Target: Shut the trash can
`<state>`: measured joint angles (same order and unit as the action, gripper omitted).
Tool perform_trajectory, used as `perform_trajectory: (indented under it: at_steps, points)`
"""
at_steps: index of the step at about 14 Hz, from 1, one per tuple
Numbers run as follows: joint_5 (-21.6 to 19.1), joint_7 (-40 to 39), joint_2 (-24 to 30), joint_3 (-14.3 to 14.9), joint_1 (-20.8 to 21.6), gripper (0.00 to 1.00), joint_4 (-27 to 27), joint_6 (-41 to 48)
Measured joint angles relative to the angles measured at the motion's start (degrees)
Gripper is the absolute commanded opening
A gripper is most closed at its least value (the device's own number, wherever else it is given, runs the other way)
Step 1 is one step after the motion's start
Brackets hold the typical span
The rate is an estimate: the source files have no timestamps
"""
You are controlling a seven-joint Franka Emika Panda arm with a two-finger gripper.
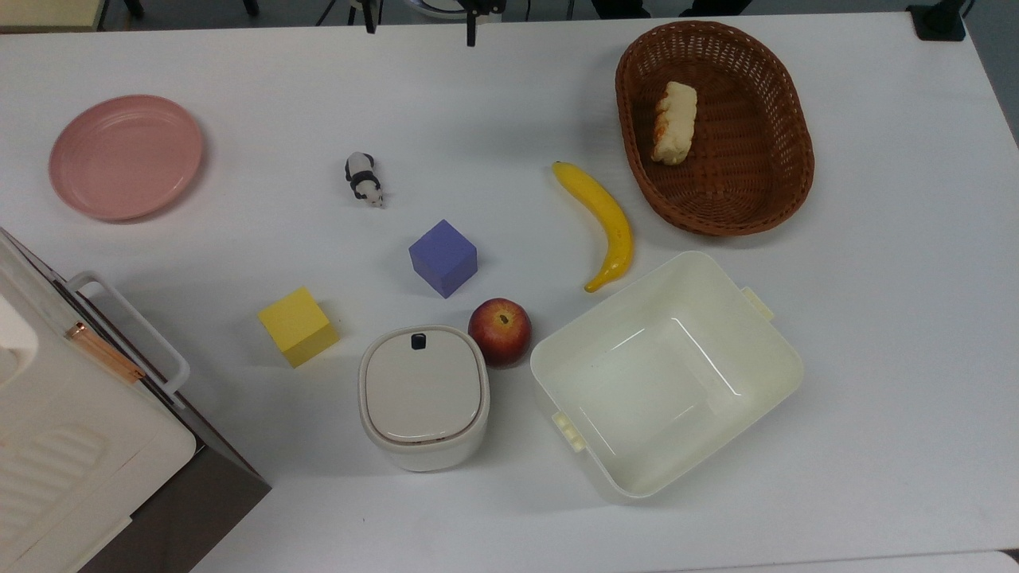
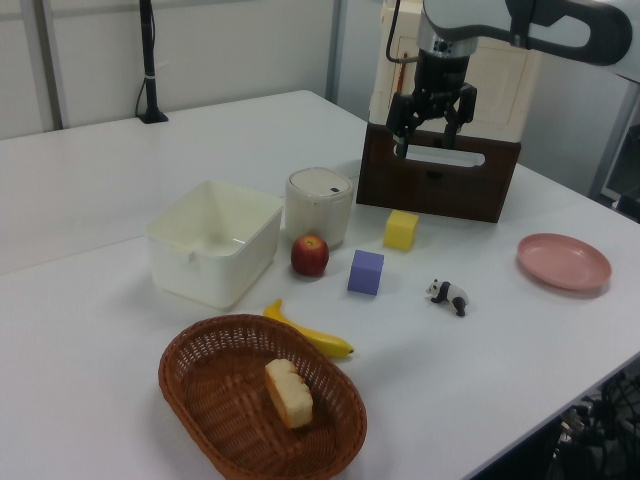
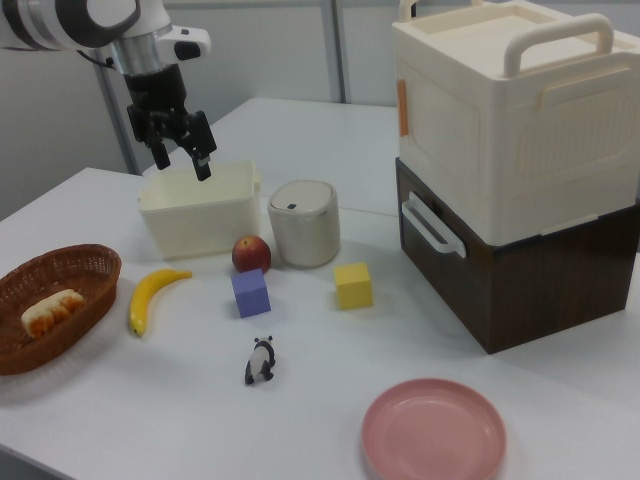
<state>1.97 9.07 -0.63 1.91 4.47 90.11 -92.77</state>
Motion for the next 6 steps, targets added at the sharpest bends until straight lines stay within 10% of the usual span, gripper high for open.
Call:
perform_trajectory:
  at_steps: [6]
  points:
    - [-1.79, -1.06, 0.26, 0.4, -0.79, 1.0, -0.03, -0.14]
